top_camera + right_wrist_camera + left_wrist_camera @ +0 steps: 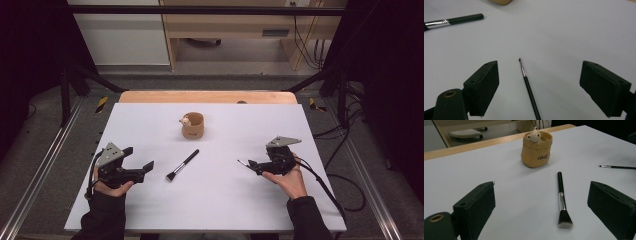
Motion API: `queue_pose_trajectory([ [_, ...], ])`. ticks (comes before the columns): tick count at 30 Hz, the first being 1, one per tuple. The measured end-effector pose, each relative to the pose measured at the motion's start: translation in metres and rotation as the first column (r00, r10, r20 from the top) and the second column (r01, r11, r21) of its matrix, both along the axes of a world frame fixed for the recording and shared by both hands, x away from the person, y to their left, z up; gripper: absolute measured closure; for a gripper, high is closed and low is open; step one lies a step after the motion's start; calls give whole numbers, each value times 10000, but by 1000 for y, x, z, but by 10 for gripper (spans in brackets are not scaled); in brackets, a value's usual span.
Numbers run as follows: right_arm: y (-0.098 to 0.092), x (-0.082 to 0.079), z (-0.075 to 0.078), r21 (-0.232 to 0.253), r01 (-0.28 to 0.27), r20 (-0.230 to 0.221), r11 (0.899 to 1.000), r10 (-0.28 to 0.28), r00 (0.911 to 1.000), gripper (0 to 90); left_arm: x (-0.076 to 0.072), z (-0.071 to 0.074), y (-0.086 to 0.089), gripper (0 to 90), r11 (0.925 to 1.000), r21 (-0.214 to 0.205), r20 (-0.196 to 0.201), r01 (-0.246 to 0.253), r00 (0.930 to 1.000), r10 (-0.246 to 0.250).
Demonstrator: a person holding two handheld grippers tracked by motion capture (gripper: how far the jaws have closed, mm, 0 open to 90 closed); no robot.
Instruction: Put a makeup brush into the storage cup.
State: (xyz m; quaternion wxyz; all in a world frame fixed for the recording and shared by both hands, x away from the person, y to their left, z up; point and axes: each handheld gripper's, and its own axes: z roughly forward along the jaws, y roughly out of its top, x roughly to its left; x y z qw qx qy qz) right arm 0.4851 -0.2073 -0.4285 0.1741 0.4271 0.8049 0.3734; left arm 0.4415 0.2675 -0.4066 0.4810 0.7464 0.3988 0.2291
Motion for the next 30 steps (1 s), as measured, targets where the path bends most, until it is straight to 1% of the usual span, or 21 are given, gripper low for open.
queue_pose_trajectory([
  [4, -3, 1, -3, -78, 109, -322, 9999, -111, 9994, 190, 0, 0, -1, 67, 10000, 36, -5, 30, 10000, -30],
  [5, -5, 2, -6, -313, 2, -392, 9995, -14, 9992, 204, 0, 0, -2, 67, 10000, 72, -20, 53, 10000, -53],
  [6, -5, 2, -6, -313, 2, -392, 9995, -14, 9992, 204, 0, 0, -2, 67, 10000, 72, -20, 53, 10000, -53],
  [7, -5, 3, -7, -511, -132, -413, 9986, 111, 9991, 222, 0, -1, -2, 67, 9999, 120, -14, 59, 10000, -59],
  [8, -5, 3, -8, -530, -176, -397, 9984, 155, 9991, 233, 0, -1, -3, 67, 9999, 139, -14, 72, 10000, -72],
  [9, -4, 3, -8, -514, -117, -499, 9986, 92, 9987, 239, 0, -1, -3, 67, 9999, 150, -20, 73, 10000, -72],
  [10, -4, 3, -9, -521, -142, -511, 9985, 115, 9986, 249, 0, -1, -3, 67, 9998, 161, -22, 81, 10000, -81],
  [13, -3, 4, -11, -614, -290, -580, 9977, 254, 9980, 275, 0, -1, -3, 67, 9998, 163, -35, 92, 10000, -91],
  [15, -1, 4, -12, -602, -336, -739, 9976, 291, 9968, 292, 1, -1, -3, 67, 9998, 187, -47, 105, 9999, -104],
  [17, -1, 5, -13, -684, -392, -727, 9969, 342, 9968, 304, 1, -1, -3, 67, 9998, 193, -44, 109, 9999, -108],
  [19, 1, 5, -16, -791, -485, -938, 9957, 410, 9947, 338, 1, -1, -4, 67, 9997, 198, -49, 126, 9999, -125],
  [21, 3, 7, -18, -818, -595, -946, 9949, 517, 9942, 360, 1, -1, -4, 67, 9996, 227, -58, 137, 9999, -136],
  [22, 3, 7, -18, -846, -616, -1041, 9945, 527, 9932, 372, 1, -1, -4, 67, 9996, 227, -58, 137, 9999, -136],
  [24, 4, 7, -19, -853, -611, -1081, 9945, 517, 9928, 388, 1, -2, -5, 67, 9996, 239, -50, 148, 9999, -147],
  [25, 5, 8, -20, -1018, -711, -1153, 9923, 592, 9916, 415, 1, -2, -5, 67, 9995, 262, -61, 167, 9998, -165],
  [27, 6, 9, -21, -1122, -942, -1179, 9892, 809, 9897, 440, 1, -1, -5, 67, 9995, 252, -50, 175, 9998, -174],
  [28, 7, 9, -21, -1078, -921, -1249, 9899, 784, 9891, 458, 1, -1, -5, 67, 9995, 252, -49, 175, 9998, -174],
  [29, 8, 10, -22, -1181, -997, -1268, 9880, 846, 9883, 473, 1, -1, -5, 67, 9995, 255, -51, 181, 9998, -179],
  [30, 8, 10, -22, -1184, -1035, -1333, 9876, 874, 9872, 484, 1, -1, -5, 67, 9995, 243, -57, 186, 9998, -184],
])
